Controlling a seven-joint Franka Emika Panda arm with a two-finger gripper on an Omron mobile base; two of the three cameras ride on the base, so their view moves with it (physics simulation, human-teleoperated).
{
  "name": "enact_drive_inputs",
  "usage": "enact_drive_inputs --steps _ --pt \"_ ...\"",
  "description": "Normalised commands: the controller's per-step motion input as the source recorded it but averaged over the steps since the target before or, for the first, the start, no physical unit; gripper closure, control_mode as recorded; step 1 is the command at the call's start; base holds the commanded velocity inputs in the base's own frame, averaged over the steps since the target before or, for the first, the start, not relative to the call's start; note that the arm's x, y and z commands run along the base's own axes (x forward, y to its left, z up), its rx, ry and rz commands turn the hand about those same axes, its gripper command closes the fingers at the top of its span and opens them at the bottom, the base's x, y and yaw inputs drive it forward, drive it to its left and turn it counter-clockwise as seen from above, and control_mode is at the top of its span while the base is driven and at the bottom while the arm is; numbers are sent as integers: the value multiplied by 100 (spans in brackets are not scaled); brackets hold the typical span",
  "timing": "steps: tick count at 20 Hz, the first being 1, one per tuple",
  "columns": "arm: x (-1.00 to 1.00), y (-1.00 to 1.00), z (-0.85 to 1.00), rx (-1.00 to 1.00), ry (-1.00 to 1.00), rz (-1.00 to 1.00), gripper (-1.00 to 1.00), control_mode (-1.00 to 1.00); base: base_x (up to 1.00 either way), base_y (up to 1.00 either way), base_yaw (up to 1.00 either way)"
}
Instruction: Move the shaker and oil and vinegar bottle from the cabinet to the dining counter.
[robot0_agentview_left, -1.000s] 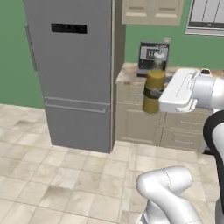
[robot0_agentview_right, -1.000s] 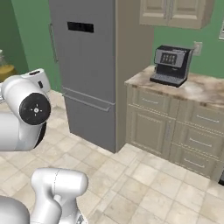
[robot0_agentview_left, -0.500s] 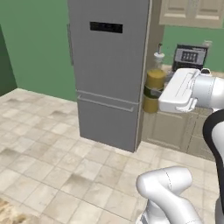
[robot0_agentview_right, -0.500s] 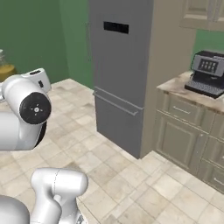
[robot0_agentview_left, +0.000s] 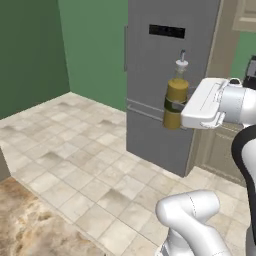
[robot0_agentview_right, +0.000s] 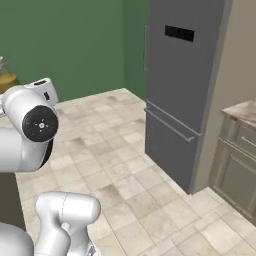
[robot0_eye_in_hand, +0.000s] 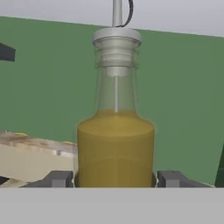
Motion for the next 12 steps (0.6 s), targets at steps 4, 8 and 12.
enact_drive_inputs --steps 4,8,12 --pt "0 0 0 0 0 0 100 100 22 -6 38" --pt "0 0 0 0 0 0 100 100 26 -9 36" --pt "0 0 0 0 0 0 100 100 33 -38 29"
